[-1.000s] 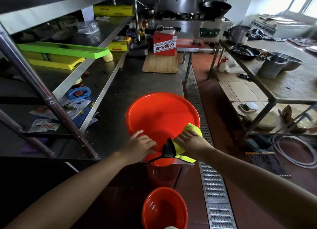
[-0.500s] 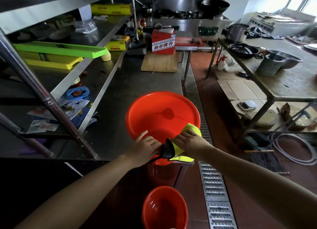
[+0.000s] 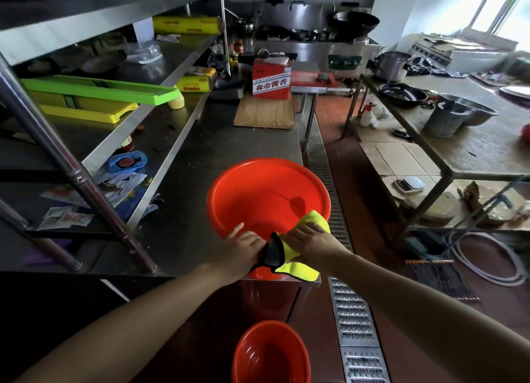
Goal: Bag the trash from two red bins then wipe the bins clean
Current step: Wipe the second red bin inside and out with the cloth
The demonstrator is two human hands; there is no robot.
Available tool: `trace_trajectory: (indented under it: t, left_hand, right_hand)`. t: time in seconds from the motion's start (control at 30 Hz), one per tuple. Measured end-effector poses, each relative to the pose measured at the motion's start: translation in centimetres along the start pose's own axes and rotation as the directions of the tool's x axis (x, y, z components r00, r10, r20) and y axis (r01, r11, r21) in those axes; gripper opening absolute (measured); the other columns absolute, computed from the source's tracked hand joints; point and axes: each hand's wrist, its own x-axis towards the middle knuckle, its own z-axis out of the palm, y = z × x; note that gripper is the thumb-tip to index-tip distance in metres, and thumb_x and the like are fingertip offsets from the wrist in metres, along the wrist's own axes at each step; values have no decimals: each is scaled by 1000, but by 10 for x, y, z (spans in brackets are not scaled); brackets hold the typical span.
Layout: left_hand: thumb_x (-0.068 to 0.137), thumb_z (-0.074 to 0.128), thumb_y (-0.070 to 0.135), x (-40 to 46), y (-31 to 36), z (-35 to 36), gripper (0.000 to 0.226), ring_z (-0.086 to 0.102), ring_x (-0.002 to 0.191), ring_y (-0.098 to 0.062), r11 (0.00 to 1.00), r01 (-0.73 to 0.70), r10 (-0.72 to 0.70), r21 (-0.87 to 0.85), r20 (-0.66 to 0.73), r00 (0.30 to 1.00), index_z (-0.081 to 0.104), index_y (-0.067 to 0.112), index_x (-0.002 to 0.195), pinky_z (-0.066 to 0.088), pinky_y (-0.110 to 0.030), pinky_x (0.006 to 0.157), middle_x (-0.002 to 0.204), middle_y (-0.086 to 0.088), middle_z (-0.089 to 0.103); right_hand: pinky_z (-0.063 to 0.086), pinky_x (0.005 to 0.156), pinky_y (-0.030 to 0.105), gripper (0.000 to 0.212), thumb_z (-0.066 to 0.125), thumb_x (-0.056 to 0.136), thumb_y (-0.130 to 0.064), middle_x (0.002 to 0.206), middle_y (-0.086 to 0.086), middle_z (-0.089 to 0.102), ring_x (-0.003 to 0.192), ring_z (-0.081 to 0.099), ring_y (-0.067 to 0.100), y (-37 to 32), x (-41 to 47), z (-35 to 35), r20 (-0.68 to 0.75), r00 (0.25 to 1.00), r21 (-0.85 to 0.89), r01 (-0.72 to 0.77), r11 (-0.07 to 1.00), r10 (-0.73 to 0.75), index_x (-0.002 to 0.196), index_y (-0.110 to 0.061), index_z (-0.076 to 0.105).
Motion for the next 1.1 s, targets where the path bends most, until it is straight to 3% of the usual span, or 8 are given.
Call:
trace_trajectory:
  t: [0.13,0.3,0.5,0.6,0.7,0.8,0.9,1.1]
  left_hand:
    - [90,67,23,-10,-33,-4,30,57,121,-18,987,-118,125,107,-64,990,65,19,119,24,-54,117,115,4,70]
    - [97,52,37,-5,-91,-30,42,23,147,-22,966,38,-63,254,90,994,49,31,138,4,-59,118,149,9,44]
    - [98,42,40,19,-12,-4,49,37,138,-16,994,-48,38,103,100,994,44,17,141,2,-48,121,139,2,53]
    - [93,46,18,22,5,5,41,45,130,-17,999,-20,19,28,41,999,51,15,134,0,-44,122,127,1,60]
    - [94,49,27,20,-24,-5,31,55,121,-17,967,-152,152,203,15,988,62,19,122,12,-50,120,115,3,68]
    - [98,50,32,21,-63,-25,36,40,137,-18,969,-44,17,242,112,994,54,27,134,7,-54,120,138,6,55]
    - [101,44,36,30,-72,-36,41,27,145,-20,949,-8,-58,315,200,978,45,27,141,3,-56,119,150,5,43]
    - [103,35,45,33,-23,-16,50,42,134,-18,980,-49,4,194,226,974,35,22,147,5,-50,121,140,1,51]
  right_hand:
    - [58,90,43,64,91,66,-39,117,4,73,107,71,26,25,-17,-6,-80,997,47,23,999,-19,121,-12,72]
    - [56,94,49,62,92,66,-30,120,9,72,111,69,28,54,-22,-20,-56,998,63,-24,998,27,120,-8,73]
    - [33,115,41,60,67,90,-46,140,1,60,132,53,25,30,-1,-11,141,985,132,-114,985,95,142,-18,57]
    - [39,110,42,58,72,87,-42,134,2,65,125,59,26,22,-3,-6,120,992,130,-56,990,40,137,-16,61]
    - [47,104,45,58,83,77,-33,127,6,69,120,64,29,40,-17,-13,65,997,152,-42,987,33,129,-11,68]
    - [46,108,44,62,85,75,-31,130,8,67,124,62,30,64,-20,-20,125,990,124,-86,988,70,130,-9,67]
    - [23,122,35,63,66,92,-43,150,-1,51,143,41,21,68,-13,-18,258,959,104,-149,983,118,147,-18,50]
    - [36,114,43,67,74,83,-49,136,3,63,130,55,28,47,-8,-10,201,975,104,-119,987,96,139,-16,59]
